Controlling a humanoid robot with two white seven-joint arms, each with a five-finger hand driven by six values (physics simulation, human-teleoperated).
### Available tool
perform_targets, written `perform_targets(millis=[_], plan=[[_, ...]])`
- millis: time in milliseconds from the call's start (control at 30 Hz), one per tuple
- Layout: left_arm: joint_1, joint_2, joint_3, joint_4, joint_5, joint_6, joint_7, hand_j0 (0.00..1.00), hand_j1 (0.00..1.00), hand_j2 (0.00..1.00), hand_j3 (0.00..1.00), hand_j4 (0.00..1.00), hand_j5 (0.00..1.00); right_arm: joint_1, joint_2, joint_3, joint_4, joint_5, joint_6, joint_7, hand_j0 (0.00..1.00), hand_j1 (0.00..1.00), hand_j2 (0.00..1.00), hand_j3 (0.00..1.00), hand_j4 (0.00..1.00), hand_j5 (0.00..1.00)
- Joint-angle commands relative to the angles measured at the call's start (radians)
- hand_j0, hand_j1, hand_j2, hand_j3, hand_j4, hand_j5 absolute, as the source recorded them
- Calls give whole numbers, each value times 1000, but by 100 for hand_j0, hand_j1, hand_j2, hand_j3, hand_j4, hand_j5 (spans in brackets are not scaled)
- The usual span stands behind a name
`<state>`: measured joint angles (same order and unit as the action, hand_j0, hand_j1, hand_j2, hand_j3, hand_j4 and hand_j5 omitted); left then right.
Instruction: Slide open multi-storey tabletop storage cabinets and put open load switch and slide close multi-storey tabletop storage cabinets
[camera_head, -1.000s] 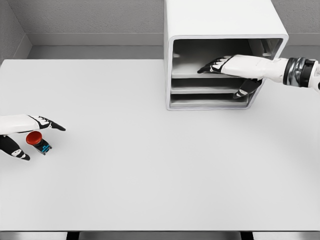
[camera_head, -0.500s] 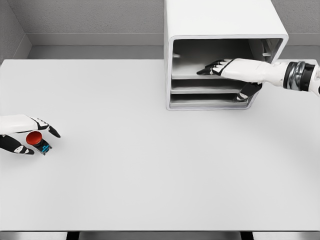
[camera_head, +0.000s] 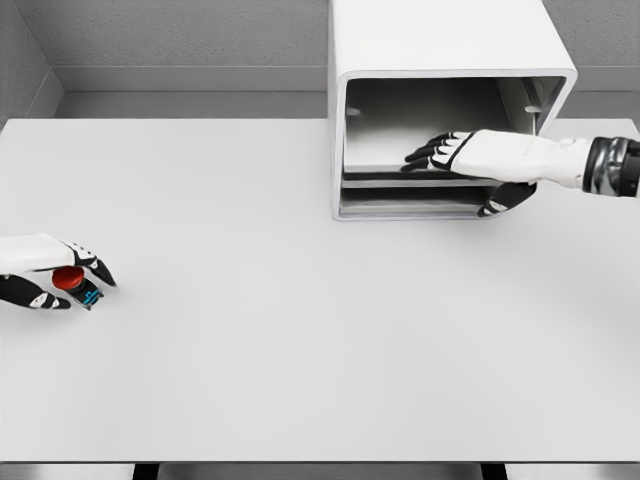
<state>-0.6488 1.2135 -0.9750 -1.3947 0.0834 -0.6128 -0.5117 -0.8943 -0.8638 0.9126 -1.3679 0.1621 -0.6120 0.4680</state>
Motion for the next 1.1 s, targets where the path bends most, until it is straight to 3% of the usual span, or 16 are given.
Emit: perform_targets(millis=[0,267,500,700,800,1067], plan=[[0,1,2,0,6,2,1,67,67,67,67,67,67,2,-27,-3,-40,-12,1,-3,100,100,100,100,100,100],[0,0,2,14,6,2,1,59,59,59,59,59,59,21,-67,-18,-95,-18,1,-5,100,100,100,100,100,100],[-2,1,5,14,6,2,-1,44,44,44,44,44,44,38,-126,-24,-155,-45,1,-19,100,100,100,100,100,100],[-12,0,42,10,7,2,-1,43,43,43,43,43,43,20,-100,-64,-135,-47,1,-26,100,100,100,100,100,100],[-14,0,75,2,9,2,-1,43,43,43,43,43,43,22,-27,-61,-36,20,1,-17,100,100,100,100,100,100],[-72,-49,87,-3,9,2,-2,43,43,43,43,43,43,41,-43,-61,-34,34,1,-14,100,100,100,100,100,100]])
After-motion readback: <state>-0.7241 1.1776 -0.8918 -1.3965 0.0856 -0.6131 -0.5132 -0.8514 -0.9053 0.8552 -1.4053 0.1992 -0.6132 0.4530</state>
